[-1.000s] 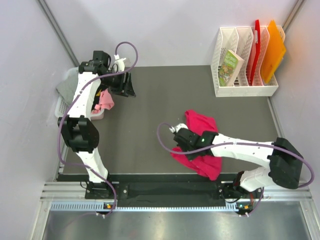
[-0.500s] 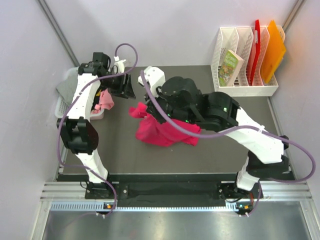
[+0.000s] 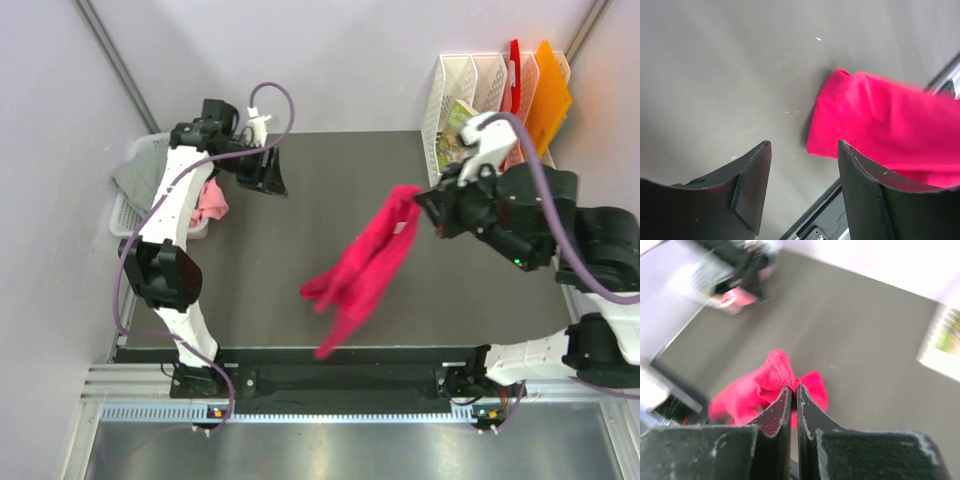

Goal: Fold and stack the t-shirts
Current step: Flatten out the tshirt

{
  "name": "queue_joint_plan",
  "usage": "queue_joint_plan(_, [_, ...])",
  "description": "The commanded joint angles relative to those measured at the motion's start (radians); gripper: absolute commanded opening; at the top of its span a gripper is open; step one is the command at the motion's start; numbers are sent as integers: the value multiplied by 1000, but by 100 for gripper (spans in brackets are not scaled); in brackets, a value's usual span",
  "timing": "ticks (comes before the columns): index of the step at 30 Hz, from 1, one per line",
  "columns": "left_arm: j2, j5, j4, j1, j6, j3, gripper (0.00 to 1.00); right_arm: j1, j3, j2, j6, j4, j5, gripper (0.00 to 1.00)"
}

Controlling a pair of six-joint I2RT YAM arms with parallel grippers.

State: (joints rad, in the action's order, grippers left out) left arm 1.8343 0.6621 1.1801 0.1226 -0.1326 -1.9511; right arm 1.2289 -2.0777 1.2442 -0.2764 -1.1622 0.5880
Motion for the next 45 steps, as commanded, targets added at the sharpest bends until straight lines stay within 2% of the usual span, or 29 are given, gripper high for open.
queue_joint_plan(1, [-50, 2, 10, 145, -31, 0, 61, -95, 60, -49, -151, -86, 151, 0])
queue_joint_plan(7, [-27, -28, 0, 305, -56, 76, 60, -131, 113, -39, -176, -108, 128, 0])
queue_joint_plan(12, [11, -18, 51, 348, -90, 98, 61, -152, 113, -42, -198, -132, 157, 0])
queue_joint_plan(15, [-4, -35, 64, 391, -137, 182, 61, -173, 113, -40, -196, -136, 179, 0])
queue_joint_plan(18, [-61, -77, 21, 436, -174, 387, 63, -201, 111, -32, -188, -133, 188, 0])
queue_joint_plan(24, [-119, -102, -68, 485, -185, 602, 68, -253, 113, -17, -147, -103, 167, 0])
queue_joint_plan(29, [-156, -127, -178, 542, -144, 690, 71, -295, 114, -3, -107, -70, 135, 0])
queue_joint_plan(37, [-159, -222, -416, 548, -39, 777, 71, -325, 113, 3, -86, -50, 85, 0])
queue_joint_plan(43, [-119, -303, -497, 551, -32, 808, 70, -341, 100, 8, -86, -53, 69, 0])
queue_joint_plan(45, [-99, -292, -494, 552, -36, 804, 66, -348, 96, 8, -87, -54, 61, 0])
